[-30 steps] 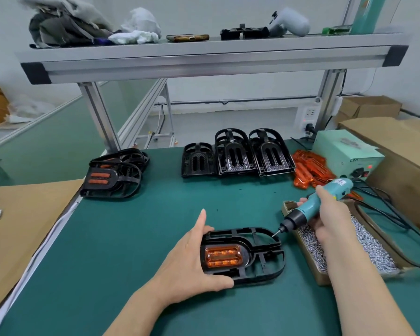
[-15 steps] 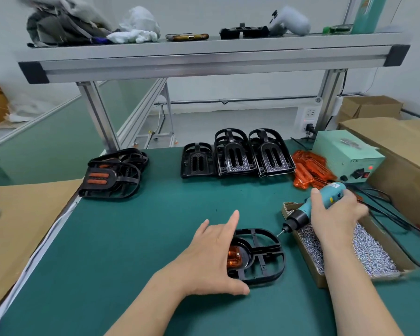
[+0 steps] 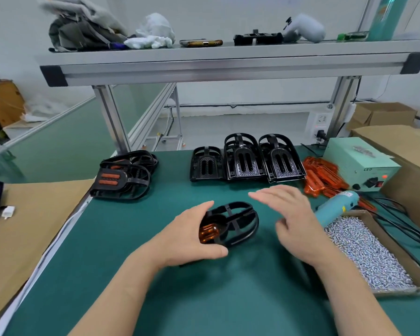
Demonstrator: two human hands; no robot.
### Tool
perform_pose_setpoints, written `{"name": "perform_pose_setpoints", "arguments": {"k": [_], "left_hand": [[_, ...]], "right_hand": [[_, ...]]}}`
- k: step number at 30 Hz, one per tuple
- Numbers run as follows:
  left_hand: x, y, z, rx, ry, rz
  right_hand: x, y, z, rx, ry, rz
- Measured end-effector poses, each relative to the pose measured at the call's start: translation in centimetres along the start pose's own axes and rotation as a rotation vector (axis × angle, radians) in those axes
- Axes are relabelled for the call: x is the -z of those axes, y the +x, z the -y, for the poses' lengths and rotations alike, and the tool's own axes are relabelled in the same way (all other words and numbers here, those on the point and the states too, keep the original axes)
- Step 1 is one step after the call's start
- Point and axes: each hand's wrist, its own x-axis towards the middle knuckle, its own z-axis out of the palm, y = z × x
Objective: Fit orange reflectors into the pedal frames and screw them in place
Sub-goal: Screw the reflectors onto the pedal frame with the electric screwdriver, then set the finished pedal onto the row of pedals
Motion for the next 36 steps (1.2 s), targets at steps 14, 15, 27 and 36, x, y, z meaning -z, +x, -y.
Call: {"name": "perform_pose_setpoints", "arguments": {"k": [14,15,27,36], "left_hand": [[0.0,1.3,3.9,0.339,-1.322,-0.425],[-0.4,1.5,3.9,0.393,-1.376,-0.494],[-3.2,2.1,1.2,0.529,-1.027,-0.542],[2.3,3.1,7.2,0.696,-1.073,-0.841]], "right_hand": [[-0.6,2.6,1.4,-0.321,0.092,-0.053],[-0.7,2.6,1.5,-0.383,0.134,-0.054],[-3.4,4.0,3.9,-0.568,0.358,0.049],[-3.3,2.6,2.7,-0.564,0.445,0.009]]}}
